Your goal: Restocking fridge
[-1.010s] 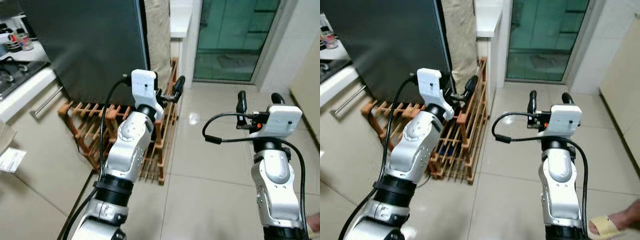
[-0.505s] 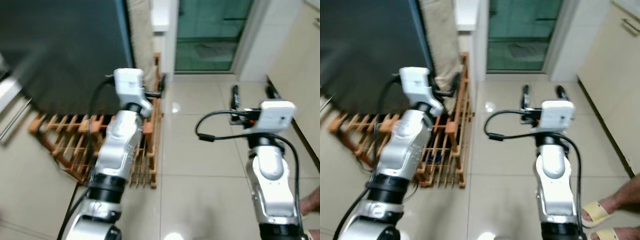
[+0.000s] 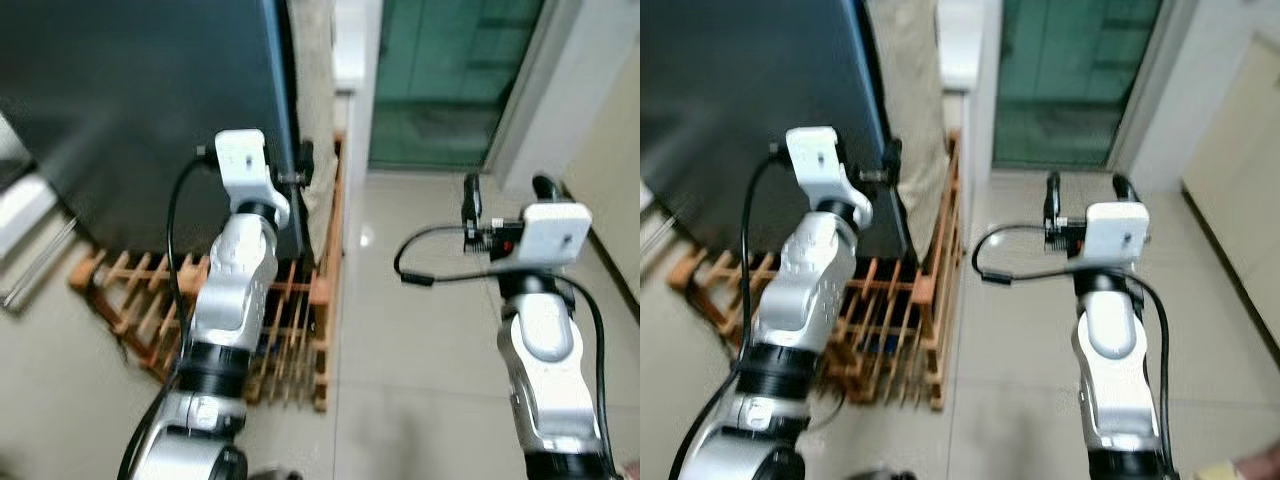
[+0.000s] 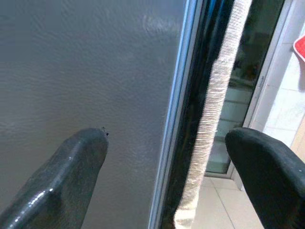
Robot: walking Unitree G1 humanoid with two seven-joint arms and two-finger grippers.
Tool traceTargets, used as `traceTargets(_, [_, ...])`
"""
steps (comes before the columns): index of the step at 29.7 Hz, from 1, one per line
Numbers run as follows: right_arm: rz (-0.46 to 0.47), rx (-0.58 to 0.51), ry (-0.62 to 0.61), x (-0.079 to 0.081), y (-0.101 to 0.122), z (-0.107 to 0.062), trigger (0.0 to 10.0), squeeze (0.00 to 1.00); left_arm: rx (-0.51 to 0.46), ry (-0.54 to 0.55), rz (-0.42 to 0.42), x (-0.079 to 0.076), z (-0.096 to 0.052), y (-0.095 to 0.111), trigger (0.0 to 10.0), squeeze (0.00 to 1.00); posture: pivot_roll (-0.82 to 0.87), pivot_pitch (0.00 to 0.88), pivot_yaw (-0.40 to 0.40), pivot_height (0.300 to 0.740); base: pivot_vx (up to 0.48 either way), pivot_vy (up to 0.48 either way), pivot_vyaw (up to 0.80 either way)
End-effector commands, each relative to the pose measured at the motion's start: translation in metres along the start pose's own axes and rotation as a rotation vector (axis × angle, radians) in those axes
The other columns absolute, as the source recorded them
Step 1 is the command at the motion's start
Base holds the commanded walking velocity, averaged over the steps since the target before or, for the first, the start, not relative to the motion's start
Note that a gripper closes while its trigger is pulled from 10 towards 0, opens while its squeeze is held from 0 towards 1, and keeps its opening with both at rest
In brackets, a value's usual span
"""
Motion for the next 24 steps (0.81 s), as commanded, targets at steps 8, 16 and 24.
traceTargets(8, [0.017, -0.003, 0.005, 0.003, 0.005, 0.002, 10.0, 0.00, 0.017, -0.028, -0.001, -0.016, 0.017, 0.008, 10.0, 0.00, -0.21, 0.000, 0.054, 0.740, 0.000, 0.000, 0.00])
traceTargets(16, [0.022, 0.029, 0.000, 0.001, 0.000, -0.003, 10.0, 0.00, 0.033, -0.050, -0.004, -0.031, 0.027, 0.009, 10.0, 0.00, -0.22, 0.018, 0.063, 0.740, 0.000, 0.000, 0.00])
traceTargets(24, [0.019, 0.050, -0.026, -0.002, -0.002, -0.014, 10.0, 0.00, 0.055, -0.084, 0.005, -0.033, 0.030, 0.005, 10.0, 0.00, -0.24, 0.021, 0.084, 0.740, 0.000, 0.000, 0.00])
Point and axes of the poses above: a point about 5 cm out from each wrist's last joint towards the gripper, its own z axis pointing out of the wrist towards the gripper, its own y axis along the axis of the wrist's last joint, x = y × z, the point moved 3 cm from there along z, pointing out of the wrist towards the gripper, and after that the axes turned 12 degrees about z, right-handed, at the moved point
